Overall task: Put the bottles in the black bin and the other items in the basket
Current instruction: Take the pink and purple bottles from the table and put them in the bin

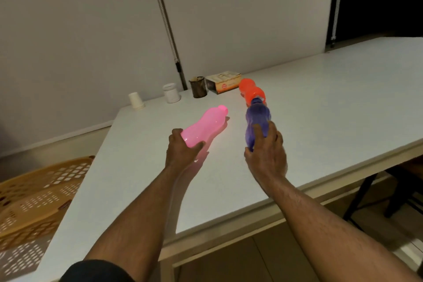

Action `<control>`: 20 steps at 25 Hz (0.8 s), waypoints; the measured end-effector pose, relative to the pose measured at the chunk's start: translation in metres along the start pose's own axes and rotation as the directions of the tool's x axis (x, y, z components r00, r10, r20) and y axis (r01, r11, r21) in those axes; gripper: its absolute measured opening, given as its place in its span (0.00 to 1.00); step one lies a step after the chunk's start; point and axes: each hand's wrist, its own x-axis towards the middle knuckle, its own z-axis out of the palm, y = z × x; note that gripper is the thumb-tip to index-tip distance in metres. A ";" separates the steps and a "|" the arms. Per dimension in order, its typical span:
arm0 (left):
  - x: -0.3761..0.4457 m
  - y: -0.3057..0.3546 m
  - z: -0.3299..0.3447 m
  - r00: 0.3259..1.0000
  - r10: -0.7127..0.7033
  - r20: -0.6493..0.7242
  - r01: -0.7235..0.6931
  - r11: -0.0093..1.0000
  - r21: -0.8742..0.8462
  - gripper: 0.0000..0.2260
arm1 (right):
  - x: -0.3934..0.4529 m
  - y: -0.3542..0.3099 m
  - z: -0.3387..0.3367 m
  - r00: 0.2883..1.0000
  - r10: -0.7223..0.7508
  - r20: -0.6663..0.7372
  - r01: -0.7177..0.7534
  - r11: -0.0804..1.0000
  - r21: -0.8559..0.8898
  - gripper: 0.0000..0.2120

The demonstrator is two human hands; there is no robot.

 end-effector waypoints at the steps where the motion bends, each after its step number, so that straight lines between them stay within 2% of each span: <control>1: -0.014 -0.004 -0.011 1.000 -0.021 -0.004 0.021 0.999 -0.028 0.37 | -0.001 0.000 -0.001 1.000 0.008 -0.013 -0.007 0.999 0.043 0.35; 4: -0.061 -0.024 -0.051 0.997 -0.073 -0.011 0.072 0.994 -0.081 0.37 | -0.007 0.001 -0.008 0.999 0.008 -0.043 0.002 0.969 0.247 0.35; 7: -0.108 -0.053 -0.101 0.978 -0.204 -0.054 0.187 0.957 -0.220 0.34 | -0.010 -0.013 -0.017 0.996 0.073 -0.054 -0.042 0.893 0.448 0.34; 9: -0.137 -0.074 -0.136 0.938 -0.331 -0.103 0.272 0.886 -0.375 0.32 | -0.018 -0.047 -0.021 0.988 0.147 -0.046 -0.087 0.781 0.618 0.33; 11: -0.163 -0.092 -0.169 0.883 -0.451 -0.126 0.302 0.754 -0.583 0.30 | -0.033 -0.094 -0.026 0.986 0.169 -0.009 -0.100 0.626 0.773 0.34; 13: -0.191 -0.115 -0.205 0.827 -0.531 -0.182 0.242 0.629 -0.739 0.25 | -0.062 -0.151 -0.031 0.994 0.092 0.055 -0.094 0.497 0.863 0.35; 15: -0.222 -0.143 -0.244 0.762 -0.596 -0.253 0.159 0.551 -0.820 0.20 | -0.103 -0.204 -0.033 0.994 -0.031 0.105 -0.082 0.422 0.903 0.36; 17: -0.260 -0.178 -0.284 0.677 -0.669 -0.306 0.116 0.508 -0.853 0.23 | -0.154 -0.251 -0.035 0.976 -0.176 0.126 -0.052 0.373 0.926 0.36; 20: -0.326 -0.245 -0.342 0.534 -0.760 -0.371 0.088 0.486 -0.870 0.24 | -0.239 -0.316 -0.031 0.909 -0.395 0.136 0.002 0.330 0.944 0.38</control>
